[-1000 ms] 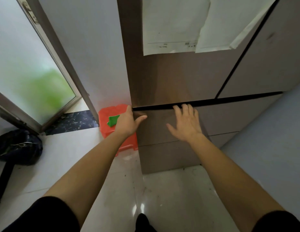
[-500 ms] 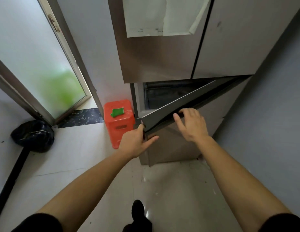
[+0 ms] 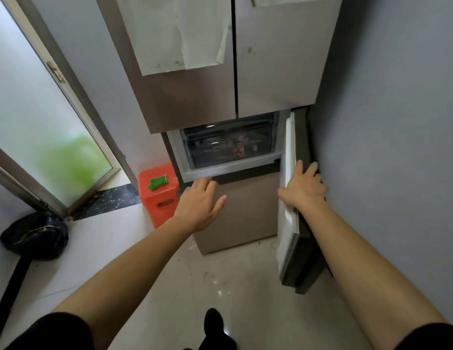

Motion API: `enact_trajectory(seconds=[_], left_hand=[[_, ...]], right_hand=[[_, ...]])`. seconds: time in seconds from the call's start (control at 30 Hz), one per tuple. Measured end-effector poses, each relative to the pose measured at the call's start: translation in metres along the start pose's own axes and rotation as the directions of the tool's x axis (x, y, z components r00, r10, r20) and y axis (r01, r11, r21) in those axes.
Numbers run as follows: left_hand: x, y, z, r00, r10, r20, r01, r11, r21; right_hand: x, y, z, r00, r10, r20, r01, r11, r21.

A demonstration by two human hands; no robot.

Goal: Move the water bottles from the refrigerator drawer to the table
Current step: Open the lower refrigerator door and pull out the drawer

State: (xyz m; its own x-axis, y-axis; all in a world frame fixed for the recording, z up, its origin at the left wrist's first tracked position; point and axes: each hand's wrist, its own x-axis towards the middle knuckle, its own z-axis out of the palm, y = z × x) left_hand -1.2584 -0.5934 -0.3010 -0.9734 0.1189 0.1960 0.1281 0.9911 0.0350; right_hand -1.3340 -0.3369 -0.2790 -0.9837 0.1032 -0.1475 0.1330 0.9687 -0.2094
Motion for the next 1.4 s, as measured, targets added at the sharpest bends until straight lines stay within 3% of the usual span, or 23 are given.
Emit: enact_trajectory(seconds=[0.2,0.33,0.47,0.77,1.1,1.27,1.4], left_hand=[[0.051,0.005,-0.004,0.997,-0.049,0.053,0.044,0.994,0.097],[0.092,0.004,-0.002,0.996,-0.055,0.073,0.048,0.994,0.102],[0.135,-0.001,-0.003,0.997,-0.050,0.057,0.046,0.997,0.069],[0.191,-0.077,0.017,0.990,-0.144,-0.004,0.144,0.983,0.111],[0.215,-0.112,0.062,0.982,-0.190,-0.012,0.189,0.966,0.176],[0.223,-0.116,0.091,0.964,-0.259,-0.057,0.265,0.935,0.235],[0.226,-0.118,0.109,0.951,-0.269,-0.150,0.299,0.925,0.235]], right_hand=[[0.018,0.058,0.006,0.973,0.131,-0.188,-0.176,0.953,-0.248],[0.039,0.070,-0.001,0.954,0.248,-0.171,-0.288,0.917,-0.275],[0.065,0.048,-0.007,0.978,0.160,-0.133,-0.192,0.940,-0.281],[0.148,-0.049,0.024,0.999,-0.048,-0.019,0.049,0.999,0.023],[0.227,-0.104,0.059,0.962,-0.209,0.174,0.135,0.922,0.364],[0.276,-0.131,0.083,0.941,-0.196,0.275,0.020,0.845,0.534],[0.303,-0.155,0.099,0.901,-0.155,0.406,-0.248,0.585,0.772]])
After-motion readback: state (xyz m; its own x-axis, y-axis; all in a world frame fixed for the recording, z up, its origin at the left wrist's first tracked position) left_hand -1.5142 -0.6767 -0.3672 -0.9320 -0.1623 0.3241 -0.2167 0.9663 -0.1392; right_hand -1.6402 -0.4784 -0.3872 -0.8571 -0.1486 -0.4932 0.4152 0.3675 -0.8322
